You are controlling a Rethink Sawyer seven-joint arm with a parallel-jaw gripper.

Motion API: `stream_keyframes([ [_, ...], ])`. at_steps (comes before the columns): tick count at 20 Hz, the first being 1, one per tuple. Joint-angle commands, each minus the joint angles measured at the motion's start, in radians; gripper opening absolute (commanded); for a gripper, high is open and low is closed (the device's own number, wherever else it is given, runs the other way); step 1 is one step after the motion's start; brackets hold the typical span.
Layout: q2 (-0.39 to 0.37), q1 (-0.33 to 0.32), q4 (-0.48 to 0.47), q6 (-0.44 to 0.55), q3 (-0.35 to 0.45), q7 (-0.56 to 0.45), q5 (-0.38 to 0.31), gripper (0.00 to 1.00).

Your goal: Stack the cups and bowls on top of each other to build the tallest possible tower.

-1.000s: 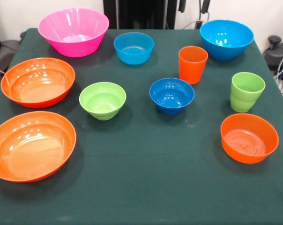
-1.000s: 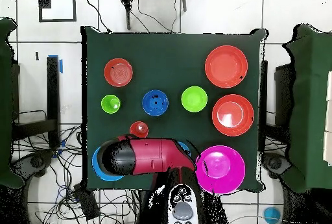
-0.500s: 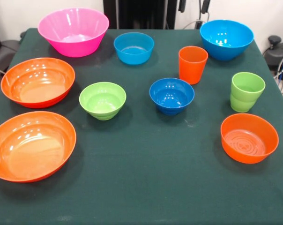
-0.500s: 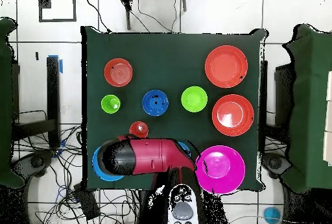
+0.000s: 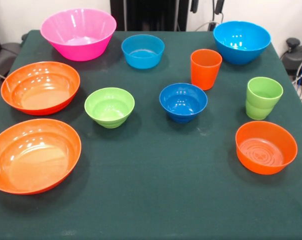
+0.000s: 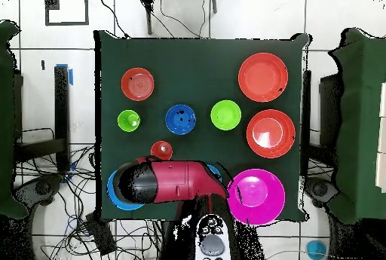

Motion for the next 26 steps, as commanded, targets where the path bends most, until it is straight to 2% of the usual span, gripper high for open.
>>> stream_keyframes([
  [1,0.053,0.018,-0.017,0.089,0.05,0.01,-0.071,1.0],
  [7,0.028,0.017,-0.02,0.132,0.05,0.0,-0.063,1.0],
  [11,0.007,0.041,-0.021,0.161,0.042,0.024,-0.054,1.0],
  [17,-0.011,0.096,-0.099,0.306,0.037,0.09,-0.011,1.0],
  [19,0.017,0.113,-0.14,0.313,0.025,0.119,-0.015,1.0],
  [23,0.103,0.125,-0.214,0.246,0.028,0.14,-0.016,1.0],
  [26,0.164,0.154,-0.281,0.228,0.007,0.147,-0.051,1.0],
])
